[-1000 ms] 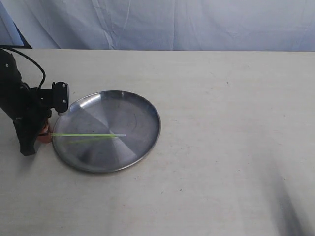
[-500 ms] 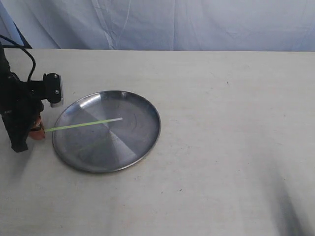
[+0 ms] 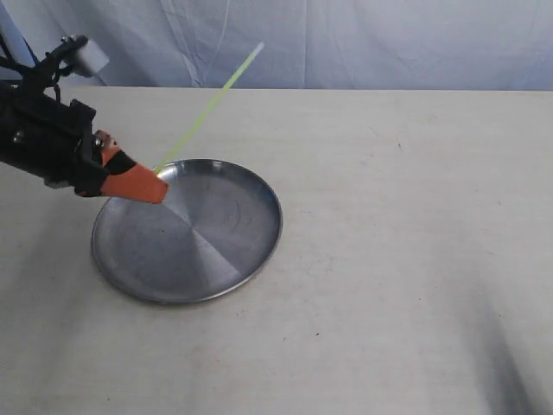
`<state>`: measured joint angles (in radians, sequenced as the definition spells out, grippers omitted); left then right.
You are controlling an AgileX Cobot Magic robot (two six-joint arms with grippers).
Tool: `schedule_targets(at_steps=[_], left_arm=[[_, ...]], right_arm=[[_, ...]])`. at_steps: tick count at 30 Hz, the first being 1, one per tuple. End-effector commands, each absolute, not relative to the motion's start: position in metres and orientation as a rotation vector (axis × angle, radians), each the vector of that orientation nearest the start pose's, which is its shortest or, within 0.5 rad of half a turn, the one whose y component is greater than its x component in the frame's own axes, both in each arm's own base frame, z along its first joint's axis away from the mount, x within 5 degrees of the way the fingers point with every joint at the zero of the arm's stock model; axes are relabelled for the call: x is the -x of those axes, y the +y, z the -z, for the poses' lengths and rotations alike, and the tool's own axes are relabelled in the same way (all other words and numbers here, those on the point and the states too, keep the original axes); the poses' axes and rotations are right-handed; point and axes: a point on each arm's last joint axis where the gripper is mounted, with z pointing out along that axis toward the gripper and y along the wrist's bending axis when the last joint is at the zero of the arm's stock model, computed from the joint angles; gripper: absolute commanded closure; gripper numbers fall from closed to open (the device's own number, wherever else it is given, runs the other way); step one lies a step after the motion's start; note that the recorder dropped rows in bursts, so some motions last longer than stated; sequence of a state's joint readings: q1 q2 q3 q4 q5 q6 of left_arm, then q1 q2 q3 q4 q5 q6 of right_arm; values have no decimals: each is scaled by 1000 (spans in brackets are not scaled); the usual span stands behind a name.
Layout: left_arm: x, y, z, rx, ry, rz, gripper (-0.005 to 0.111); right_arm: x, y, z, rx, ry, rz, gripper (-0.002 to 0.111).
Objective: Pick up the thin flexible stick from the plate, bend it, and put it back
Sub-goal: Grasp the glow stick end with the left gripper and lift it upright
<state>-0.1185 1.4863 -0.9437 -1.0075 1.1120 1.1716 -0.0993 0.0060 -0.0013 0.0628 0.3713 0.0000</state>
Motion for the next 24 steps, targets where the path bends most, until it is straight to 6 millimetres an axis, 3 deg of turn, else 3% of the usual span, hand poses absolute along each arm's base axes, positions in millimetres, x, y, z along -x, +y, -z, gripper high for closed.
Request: schedule_targets(at_steps=[1, 8, 10, 11, 15, 17, 19, 24], left_arm=[[-245, -113, -274, -874, 2093, 1340, 107], [-236, -112, -259, -865, 2106, 1370, 107], [-233, -112, -254, -875, 2108, 1371, 107], [-232, -112, -253, -884, 2104, 1368, 107], [-227, -115, -248, -887, 2115, 1395, 107], [-224, -121, -247, -914, 2112, 1411, 107], [-219, -130, -247, -966, 2095, 1425, 107], [-208, -147, -247, -1069, 2071, 1460, 107]], right_arm=[[-53, -4, -181, -135, 1840, 13, 107], [-54, -4, -183, -123, 1812, 33, 107], [-55, -5, -192, -133, 1707, 25, 107], [-56, -4, -199, -204, 1626, -55, 107], [-52, -15, -226, -776, 1127, -669, 107], [-49, -22, -231, -946, 939, -841, 107], [-49, -22, -231, -979, 917, -886, 107], [-53, -6, -227, -978, 1144, -967, 107]])
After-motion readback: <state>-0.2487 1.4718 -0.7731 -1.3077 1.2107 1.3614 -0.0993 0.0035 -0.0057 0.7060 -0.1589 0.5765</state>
